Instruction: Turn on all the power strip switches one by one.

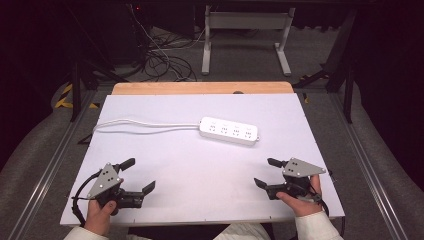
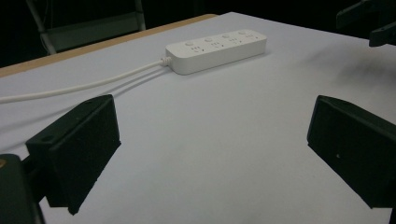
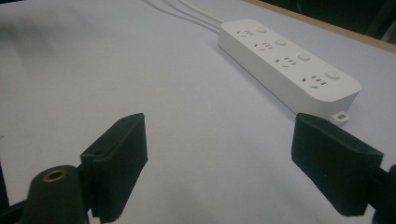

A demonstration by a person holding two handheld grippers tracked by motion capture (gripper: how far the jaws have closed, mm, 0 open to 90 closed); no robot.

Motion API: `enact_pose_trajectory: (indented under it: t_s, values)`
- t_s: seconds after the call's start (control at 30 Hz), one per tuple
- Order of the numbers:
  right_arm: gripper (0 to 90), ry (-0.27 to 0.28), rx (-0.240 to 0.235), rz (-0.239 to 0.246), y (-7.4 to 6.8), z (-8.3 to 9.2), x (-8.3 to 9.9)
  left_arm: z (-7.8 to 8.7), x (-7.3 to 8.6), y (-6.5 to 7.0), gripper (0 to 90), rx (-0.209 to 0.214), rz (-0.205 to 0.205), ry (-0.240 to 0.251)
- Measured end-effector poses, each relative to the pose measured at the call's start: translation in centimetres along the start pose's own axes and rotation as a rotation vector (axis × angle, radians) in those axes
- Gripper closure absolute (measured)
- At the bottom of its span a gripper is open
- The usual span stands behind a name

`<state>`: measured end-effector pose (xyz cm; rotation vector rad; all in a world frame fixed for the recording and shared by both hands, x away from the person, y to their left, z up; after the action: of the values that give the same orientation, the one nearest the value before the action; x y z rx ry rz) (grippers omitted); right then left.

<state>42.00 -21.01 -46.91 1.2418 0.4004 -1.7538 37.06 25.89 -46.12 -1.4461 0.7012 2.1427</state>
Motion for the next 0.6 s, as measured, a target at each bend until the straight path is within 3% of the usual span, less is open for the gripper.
enact_pose_trajectory:
  t_s: [0.03,0.27,0.4,0.6]
  values:
    - [19.3,0.002,0.005,0.001,0.00,0.03,-0.05,0.02,0.03,0.03,3.3,-0.002,0.007,0.006]
    - [20.9,0.012,0.015,0.007,0.07,0.20,-0.10,0.03,0.01,0.26,3.3,-0.046,-0.057,0.004]
    - [21.3,0.008,0.007,0.015,-0.04,0.10,-0.13,0.05,-0.02,0.45,3.1,-0.054,-0.066,0.006]
    - [21.6,0.001,0.000,0.023,-0.15,0.01,-0.20,0.31,-0.10,0.25,2.9,-0.011,-0.007,0.024]
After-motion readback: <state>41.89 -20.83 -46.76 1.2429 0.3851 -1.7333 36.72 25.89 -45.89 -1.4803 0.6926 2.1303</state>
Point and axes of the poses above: each handheld gripper's, and its own axes: z roughly backward along the jaws, x roughly out of its underside, y roughly to its right, the point moved 2 cm from there along -z, roughly forward along the jaws, and after that the axes turned 11 degrees about z, right-handed, at the moved point
